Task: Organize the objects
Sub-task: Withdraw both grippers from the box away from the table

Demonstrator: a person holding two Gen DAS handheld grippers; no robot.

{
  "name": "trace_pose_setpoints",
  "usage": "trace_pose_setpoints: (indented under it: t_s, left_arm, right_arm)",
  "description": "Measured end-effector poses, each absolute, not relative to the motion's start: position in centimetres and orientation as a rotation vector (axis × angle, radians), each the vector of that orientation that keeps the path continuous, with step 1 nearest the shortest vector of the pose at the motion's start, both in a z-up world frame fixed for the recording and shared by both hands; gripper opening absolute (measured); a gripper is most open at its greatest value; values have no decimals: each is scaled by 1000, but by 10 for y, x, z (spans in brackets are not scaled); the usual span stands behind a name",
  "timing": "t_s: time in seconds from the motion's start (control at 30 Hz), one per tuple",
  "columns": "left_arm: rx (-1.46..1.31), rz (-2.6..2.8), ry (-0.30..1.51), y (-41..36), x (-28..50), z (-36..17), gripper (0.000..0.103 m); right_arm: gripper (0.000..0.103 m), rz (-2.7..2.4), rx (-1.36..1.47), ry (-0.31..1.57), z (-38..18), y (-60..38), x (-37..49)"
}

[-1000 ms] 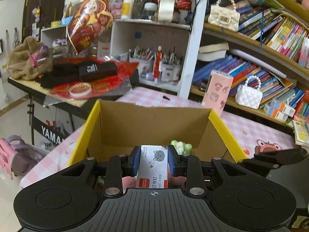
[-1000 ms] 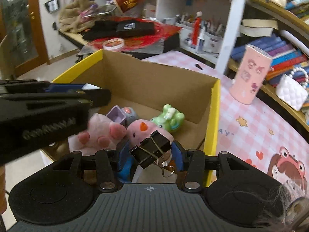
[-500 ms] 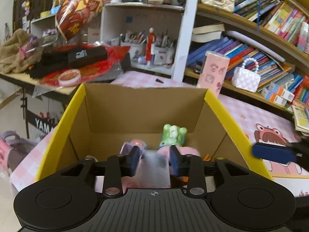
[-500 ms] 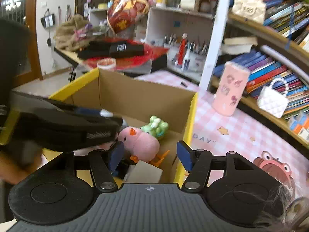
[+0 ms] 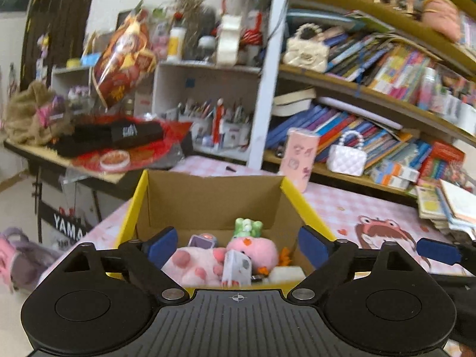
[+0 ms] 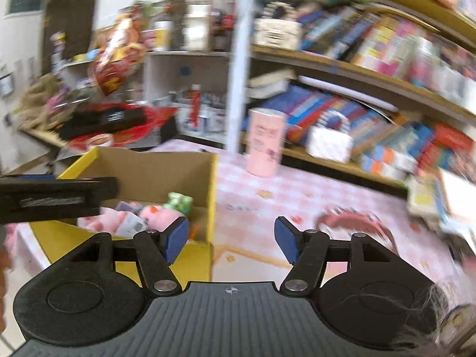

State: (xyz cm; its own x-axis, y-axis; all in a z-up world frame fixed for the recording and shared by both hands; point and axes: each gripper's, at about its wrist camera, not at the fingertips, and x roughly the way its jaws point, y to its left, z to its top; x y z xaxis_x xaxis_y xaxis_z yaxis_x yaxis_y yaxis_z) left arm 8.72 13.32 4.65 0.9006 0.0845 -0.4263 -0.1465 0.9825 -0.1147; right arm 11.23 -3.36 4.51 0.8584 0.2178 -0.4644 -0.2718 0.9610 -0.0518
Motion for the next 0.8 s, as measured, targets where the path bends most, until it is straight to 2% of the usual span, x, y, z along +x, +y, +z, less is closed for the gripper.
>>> trace_pose_setpoints:
  t_s: [0.2, 0.3, 0.37, 0.8]
  left_arm:
    - [-62, 82, 476, 114, 47, 36, 98]
    - [-56, 71, 521, 108, 32, 26, 99]
    - [-65, 65, 547, 105, 23, 20, 99]
    - [-21, 35, 582, 71, -8, 12, 100]
  right_arm:
    - [64, 84, -38, 516, 32, -55, 70]
    - [69, 15, -21, 522, 24, -61, 45]
    - [75, -36, -14, 531, 18, -66, 28]
    - [83, -170, -5, 583, 4, -96, -26]
